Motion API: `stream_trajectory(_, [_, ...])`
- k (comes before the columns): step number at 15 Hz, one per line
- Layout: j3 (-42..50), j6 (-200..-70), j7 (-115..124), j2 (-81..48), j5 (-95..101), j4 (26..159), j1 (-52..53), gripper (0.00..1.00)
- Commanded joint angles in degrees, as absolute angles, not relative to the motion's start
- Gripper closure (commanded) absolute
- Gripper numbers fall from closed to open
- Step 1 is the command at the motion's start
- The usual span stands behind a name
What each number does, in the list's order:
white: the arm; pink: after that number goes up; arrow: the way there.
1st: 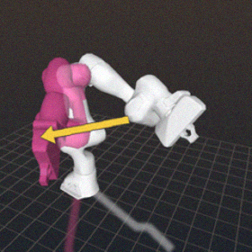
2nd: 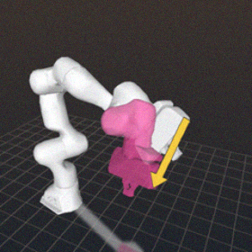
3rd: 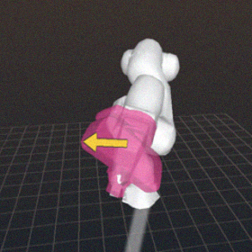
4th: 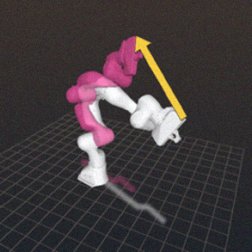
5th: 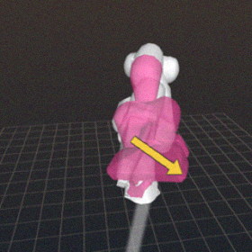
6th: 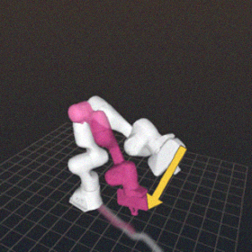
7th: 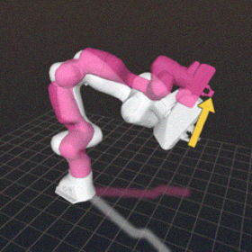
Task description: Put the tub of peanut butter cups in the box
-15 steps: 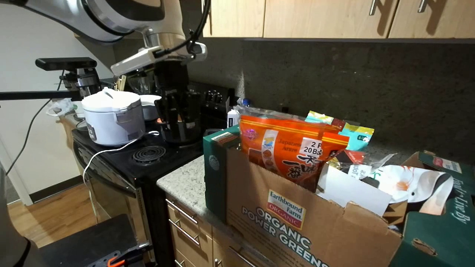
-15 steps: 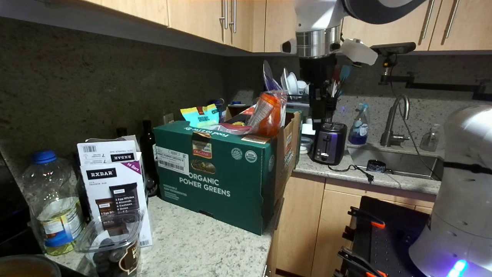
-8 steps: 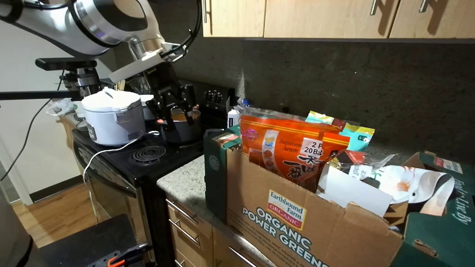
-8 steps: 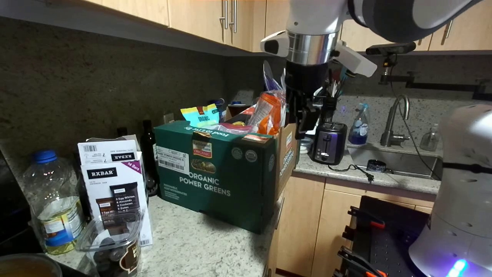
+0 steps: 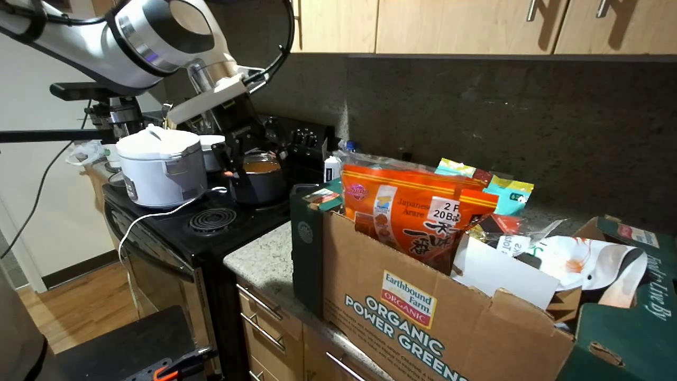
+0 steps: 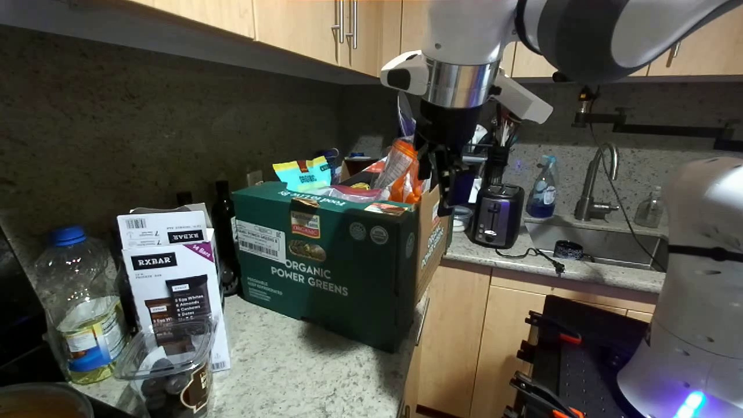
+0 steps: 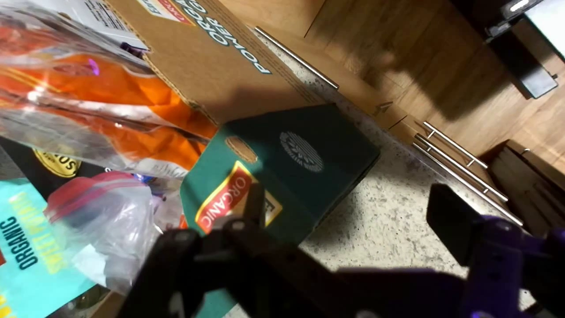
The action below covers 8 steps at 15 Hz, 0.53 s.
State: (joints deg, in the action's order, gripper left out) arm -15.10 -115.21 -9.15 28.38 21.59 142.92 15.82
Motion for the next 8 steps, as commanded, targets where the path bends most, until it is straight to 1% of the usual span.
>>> stream_trajectory(1, [-14.3, -116.08, -9.69, 28.85, 21.23, 143.65, 16.2, 0.0])
stream_trajectory(8, [-16.53, -119.95, -14.92, 23.13, 22.57, 140.78, 19.11, 0.0])
